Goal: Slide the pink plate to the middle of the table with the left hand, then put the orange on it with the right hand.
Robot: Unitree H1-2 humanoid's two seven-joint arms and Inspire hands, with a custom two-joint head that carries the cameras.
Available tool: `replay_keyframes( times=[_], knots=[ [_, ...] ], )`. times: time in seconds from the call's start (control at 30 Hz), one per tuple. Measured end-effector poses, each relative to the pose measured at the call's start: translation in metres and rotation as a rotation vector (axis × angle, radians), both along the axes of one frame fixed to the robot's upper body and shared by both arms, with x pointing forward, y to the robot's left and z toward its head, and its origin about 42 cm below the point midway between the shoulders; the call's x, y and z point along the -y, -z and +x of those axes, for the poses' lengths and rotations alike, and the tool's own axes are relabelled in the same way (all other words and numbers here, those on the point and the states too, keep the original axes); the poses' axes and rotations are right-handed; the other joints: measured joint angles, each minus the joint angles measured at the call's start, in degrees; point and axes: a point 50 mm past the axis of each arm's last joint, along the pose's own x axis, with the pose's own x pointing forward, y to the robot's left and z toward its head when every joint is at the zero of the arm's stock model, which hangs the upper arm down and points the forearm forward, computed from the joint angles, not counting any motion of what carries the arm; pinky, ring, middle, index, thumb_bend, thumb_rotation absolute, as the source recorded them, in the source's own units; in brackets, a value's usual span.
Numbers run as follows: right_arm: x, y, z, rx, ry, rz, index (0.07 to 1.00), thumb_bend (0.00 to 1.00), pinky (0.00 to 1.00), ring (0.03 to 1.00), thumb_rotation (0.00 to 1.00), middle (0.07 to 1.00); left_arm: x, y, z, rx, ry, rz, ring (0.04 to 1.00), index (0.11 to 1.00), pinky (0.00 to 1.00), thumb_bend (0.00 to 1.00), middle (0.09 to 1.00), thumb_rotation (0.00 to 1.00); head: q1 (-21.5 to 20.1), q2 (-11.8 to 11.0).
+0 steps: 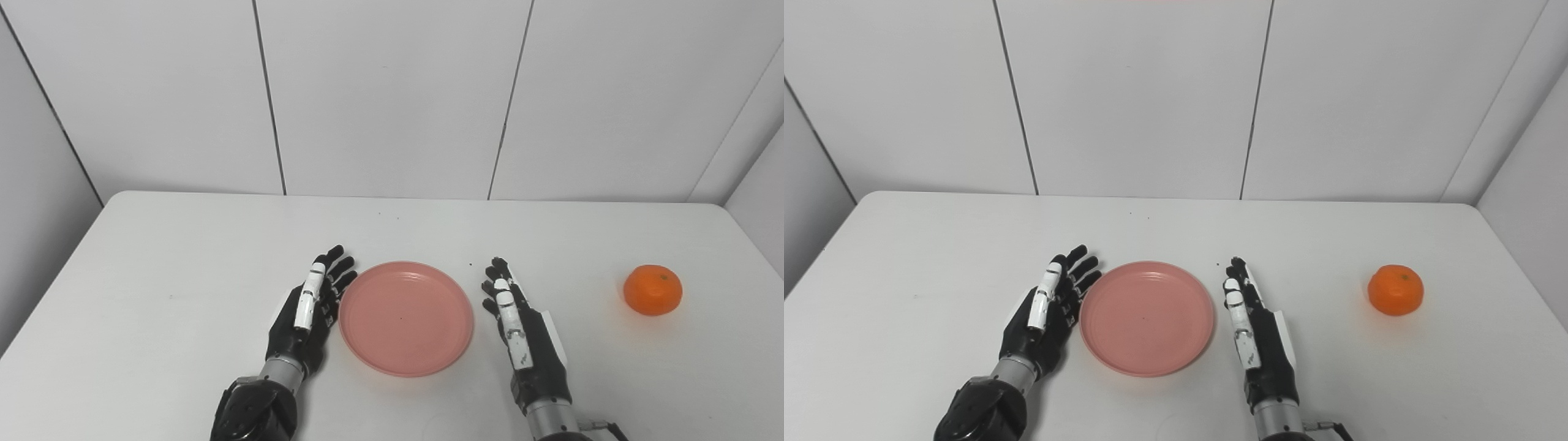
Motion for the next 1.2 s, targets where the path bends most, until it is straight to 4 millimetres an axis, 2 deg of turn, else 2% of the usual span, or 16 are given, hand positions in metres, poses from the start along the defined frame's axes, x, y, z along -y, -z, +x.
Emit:
replay_keyframes(
  times=[0.07, 0.17, 0.27, 0.33, 0.47, 0.6, 0.7, 0.73, 0.8, 0.87, 0.9, 1.0, 1.07, 1.1, 1.2],
  knots=[
    [0.006, -0.010, 0.004, 0.025, 0.011, -0.050, 0.923, 0.28, 0.90, 0.910, 1.00, 0.920, -0.001, 0.000, 0.000, -0.001, 0.001, -0.008, 0.913, 0.910, 0.91, 0.37, 0.920, 1.00, -0.9, 0.4],
    [0.017, -0.025, 0.010, 0.068, 0.028, -0.127, 0.913, 0.31, 0.87, 0.899, 1.00, 0.913, -0.003, 0.001, 0.000, -0.003, -0.003, -0.018, 0.914, 0.912, 0.91, 0.38, 0.919, 1.00, -2.5, 0.1],
    [0.030, -0.040, 0.014, 0.092, 0.024, -0.251, 0.898, 0.35, 0.83, 0.879, 0.93, 0.899, -0.003, 0.001, 0.000, -0.004, 0.000, -0.033, 0.917, 0.914, 0.91, 0.38, 0.920, 1.00, -3.5, -0.3],
    [0.040, -0.050, 0.013, 0.120, 0.030, -0.350, 0.879, 0.40, 0.79, 0.854, 0.86, 0.875, -0.005, 0.001, 0.000, -0.006, 0.001, -0.036, 0.920, 0.916, 0.92, 0.38, 0.921, 1.00, -4.2, -0.4],
    [0.056, -0.067, 0.013, 0.150, 0.073, -0.499, 0.874, 0.47, 0.78, 0.850, 0.83, 0.872, -0.009, 0.002, 0.000, -0.004, 0.008, -0.031, 0.923, 0.918, 0.93, 0.39, 0.919, 1.00, -5.8, -1.1],
    [0.071, -0.080, 0.011, 0.184, 0.079, -0.620, 0.873, 0.53, 0.77, 0.848, 0.72, 0.879, -0.011, 0.003, 0.001, -0.003, 0.014, -0.051, 0.923, 0.909, 0.92, 0.39, 0.915, 1.00, -6.9, -1.2],
    [0.088, -0.093, 0.013, 0.221, 0.144, -0.691, 0.863, 0.64, 0.75, 0.831, 0.68, 0.862, -0.013, 0.004, 0.001, -0.002, 0.012, -0.056, 0.922, 0.910, 0.92, 0.39, 0.916, 1.00, -8.1, -1.3],
    [0.093, -0.096, 0.013, 0.230, 0.169, -0.716, 0.869, 0.68, 0.75, 0.832, 0.67, 0.862, -0.014, 0.005, 0.001, -0.001, 0.010, -0.056, 0.922, 0.913, 0.92, 0.38, 0.919, 1.00, -8.9, -1.4],
    [0.100, -0.100, 0.014, 0.240, 0.207, -0.766, 0.877, 0.71, 0.76, 0.838, 0.64, 0.867, -0.015, 0.007, 0.002, -0.003, 0.008, -0.060, 0.924, 0.916, 0.93, 0.39, 0.922, 1.00, -8.9, -1.4],
    [0.104, -0.104, 0.014, 0.250, 0.236, -0.802, 0.889, 0.76, 0.70, 0.821, 0.62, 0.868, -0.016, 0.007, 0.002, -0.001, 0.012, -0.066, 0.926, 0.917, 0.93, 0.39, 0.925, 1.00, -9.5, -1.7],
    [0.106, -0.106, 0.014, 0.255, 0.254, -0.825, 0.889, 0.77, 0.69, 0.816, 0.61, 0.866, -0.016, 0.007, 0.002, -0.001, 0.013, -0.066, 0.928, 0.917, 0.93, 0.39, 0.926, 1.00, -10.1, -1.9],
    [0.118, -0.113, 0.014, 0.269, 0.323, -0.931, 0.896, 0.80, 0.75, 0.841, 0.61, 0.880, -0.017, 0.008, 0.003, 0.002, 0.021, -0.067, 0.939, 0.930, 0.94, 0.40, 0.941, 1.00, -11.6, -2.6],
    [0.127, -0.117, 0.013, 0.274, 0.373, -1.005, 0.902, 0.82, 0.72, 0.835, 0.59, 0.885, -0.019, 0.010, 0.003, 0.011, 0.028, -0.071, 0.945, 0.935, 0.95, 0.40, 0.947, 1.00, -11.6, -2.6],
    [0.132, -0.118, 0.013, 0.272, 0.395, -1.040, 0.908, 0.84, 0.70, 0.826, 0.57, 0.888, -0.021, 0.011, 0.004, 0.012, 0.030, -0.072, 0.947, 0.936, 0.95, 0.40, 0.951, 1.00, -13.3, -3.3],
    [0.141, -0.120, 0.013, 0.258, 0.452, -1.102, 0.921, 0.88, 0.72, 0.837, 0.56, 0.898, -0.028, 0.013, 0.006, 0.020, 0.043, -0.085, 0.950, 0.938, 0.96, 0.39, 0.953, 1.00, -15.3, -4.2]
  ],
)
